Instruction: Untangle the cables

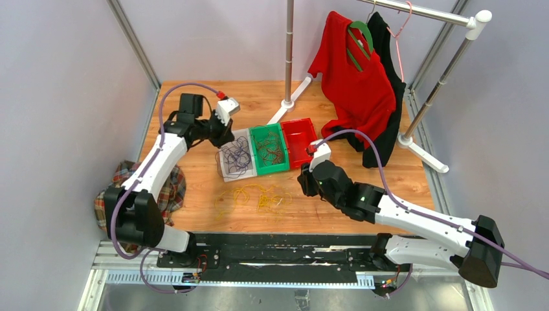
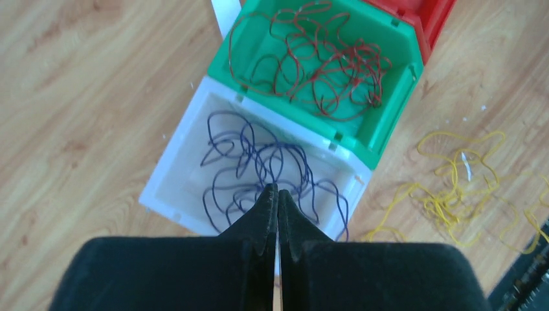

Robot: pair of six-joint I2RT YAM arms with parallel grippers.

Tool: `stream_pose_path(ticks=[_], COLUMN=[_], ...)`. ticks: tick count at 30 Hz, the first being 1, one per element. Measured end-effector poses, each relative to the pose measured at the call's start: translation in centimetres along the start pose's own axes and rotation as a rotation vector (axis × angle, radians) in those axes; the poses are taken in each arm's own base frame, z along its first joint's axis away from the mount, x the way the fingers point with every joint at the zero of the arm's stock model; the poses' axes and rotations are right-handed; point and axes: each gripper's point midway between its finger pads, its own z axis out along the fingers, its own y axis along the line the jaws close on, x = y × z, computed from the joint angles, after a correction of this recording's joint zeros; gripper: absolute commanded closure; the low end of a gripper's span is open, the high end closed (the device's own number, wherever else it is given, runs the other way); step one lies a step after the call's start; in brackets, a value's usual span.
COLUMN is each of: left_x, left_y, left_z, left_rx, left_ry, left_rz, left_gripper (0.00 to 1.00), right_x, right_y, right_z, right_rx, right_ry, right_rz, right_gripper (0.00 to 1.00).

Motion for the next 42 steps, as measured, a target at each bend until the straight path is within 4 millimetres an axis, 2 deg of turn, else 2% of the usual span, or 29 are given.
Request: stream_pose_path(ticks=[4,8,9,10,13,15,16,19,22,24,26,30,31,35,42], left_x=[-1.3,-0.5,-0.1,0.2,0.4,0.1,-0.1,-0.4,0.1,1.7,3.6,7.6,8.2,9.3,10.3], left_y=[0.2,1.8,2.1,2.4,2.6,2.6,2.6,3.4,4.7,4.7,3.7,2.0,1.8,2.3,3.1], left_z=[2.0,4.5,5.0,5.2,5.0,3.9,3.2,-0.3,-3.5,-4.4,-3.7,-1.5,-1.1,-0.6,0.4], left_rx=[-0.045,-0.098,-0.105,-0.109,-0.118,-0.131,-0.135,-0.181,-0.241,-0.255,-0.223,-0.128,-0.107,-0.063,-0.011], left_ry=[-0.008,0.034,0.051,0.063,0.092,0.101,0.098,0.056,0.002,-0.002,0.022,0.1,0.112,0.107,0.096], left_rz=[0.059,0.066,0.058,0.052,0.058,0.056,0.052,-0.027,-0.125,-0.188,-0.234,-0.326,-0.338,-0.329,-0.278], left_gripper=[0.99,0.99,0.94,0.84,0.5,0.24,0.18,0.11,0.1,0.12,0.2,0.47,0.51,0.57,0.57], right_x=[0.2,0.1,0.1,0.1,0.1,0.1,0.0,0.0,0.0,0.0,0.1,0.2,0.3,0.7,0.7], right_y=[-0.1,-0.3,-0.4,-0.4,-0.4,-0.5,-0.5,-0.5,-0.5,-0.5,-0.5,-0.5,-0.6,-0.8,-0.8], right_z=[-0.2,-0.6,-0.7,-0.7,-0.7,-0.8,-0.8,-0.8,-0.8,-0.7,-0.7,-0.7,-0.7,-0.6,-0.7], right_rx=[-0.001,-0.004,-0.004,-0.004,-0.003,0.0,0.002,0.003,0.004,0.004,0.005,0.005,0.005,0.009,0.008], right_ry=[-0.003,-0.015,-0.017,-0.018,-0.02,-0.023,-0.025,-0.026,-0.026,-0.024,-0.021,-0.02,-0.018,-0.011,-0.012], right_rz=[0.005,0.014,0.017,0.02,0.027,0.032,0.032,0.033,0.033,0.032,0.031,0.032,0.032,0.029,0.03], right_gripper=[0.74,0.72,0.7,0.68,0.58,0.54,0.53,0.52,0.52,0.52,0.53,0.53,0.54,0.54,0.55])
